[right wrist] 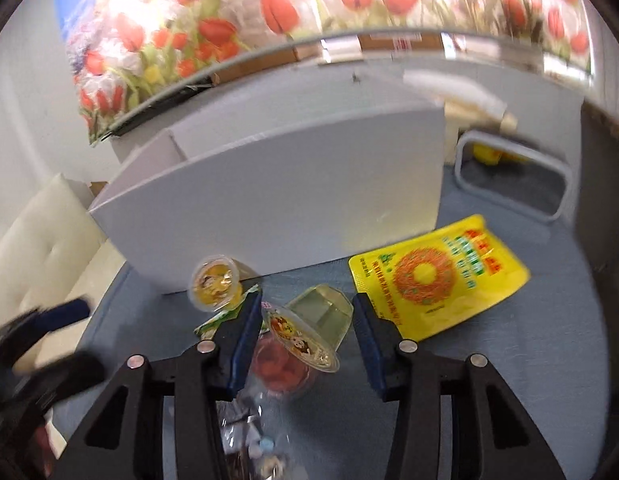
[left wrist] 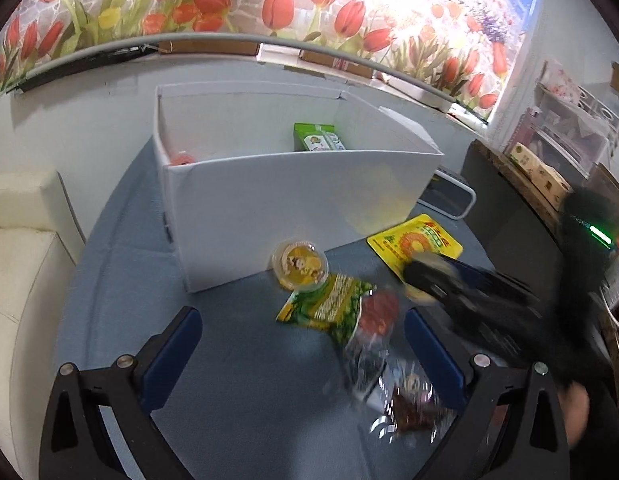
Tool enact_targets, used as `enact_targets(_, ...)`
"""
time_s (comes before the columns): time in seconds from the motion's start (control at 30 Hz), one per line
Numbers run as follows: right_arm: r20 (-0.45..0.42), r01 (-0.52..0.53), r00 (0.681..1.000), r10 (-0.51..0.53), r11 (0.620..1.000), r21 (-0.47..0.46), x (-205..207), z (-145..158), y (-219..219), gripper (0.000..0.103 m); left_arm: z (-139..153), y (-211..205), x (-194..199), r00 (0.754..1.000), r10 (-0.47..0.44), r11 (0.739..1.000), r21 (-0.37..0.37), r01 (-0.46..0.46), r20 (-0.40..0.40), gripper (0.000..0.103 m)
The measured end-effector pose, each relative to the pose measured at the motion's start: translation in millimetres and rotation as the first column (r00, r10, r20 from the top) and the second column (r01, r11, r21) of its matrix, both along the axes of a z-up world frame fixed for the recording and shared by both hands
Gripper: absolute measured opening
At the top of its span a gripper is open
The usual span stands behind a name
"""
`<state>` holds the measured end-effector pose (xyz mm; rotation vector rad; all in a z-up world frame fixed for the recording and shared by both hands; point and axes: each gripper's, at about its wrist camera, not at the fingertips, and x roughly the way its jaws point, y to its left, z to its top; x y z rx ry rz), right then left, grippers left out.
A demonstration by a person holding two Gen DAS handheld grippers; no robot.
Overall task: Organize snacks
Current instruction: 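Grasp a clear jelly cup with the right tool, then grasp a yellow jelly cup with the left tool while the right tool carries its cup to the box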
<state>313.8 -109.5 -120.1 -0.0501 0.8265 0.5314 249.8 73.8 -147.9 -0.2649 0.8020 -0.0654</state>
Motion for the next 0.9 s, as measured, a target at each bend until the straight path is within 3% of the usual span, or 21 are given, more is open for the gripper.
enact_targets(0.27,-0.01,0.051,0.999,-0.051,0.998,0.025,-41.6,9.5,-49.8,0.05,-28.5,-26.4,46.0,0.993,0.092,0.993,0.083,-0.086,-0.076,0.103)
enact_targets(0.6,-0.049,0.12,0.992,-0.116,0.99,0.08,-68.1,6.7,-99.9,0.05,-46.3,-35.5,88.7,0.97,0.22,0.968,0.144,-0.204,-0.106,0.1)
enact_targets(0.67,-0.048,0.122,0.992,-0.118,0.989,0.088,-68.8,6.8,-102.6,0.05,-46.9,-37.1,89.7,0.969,0.221,0.968,0.15,-0.203,-0.112,0.094)
enact_targets(0.8,-0.042,0.109,0.994,-0.105,0.989,0.098,-70.5,8.7,-100.6,0.05,-52.4,-36.0,88.1,0.968,0.214,0.971,0.138,-0.196,-0.134,0.049)
enact_targets(0.9,-0.034,0.094,0.995,-0.091,0.991,0.099,-73.3,10.2,-96.3,0.05,-49.6,-35.6,83.4,0.973,0.193,0.976,0.129,-0.177,-0.125,0.049)
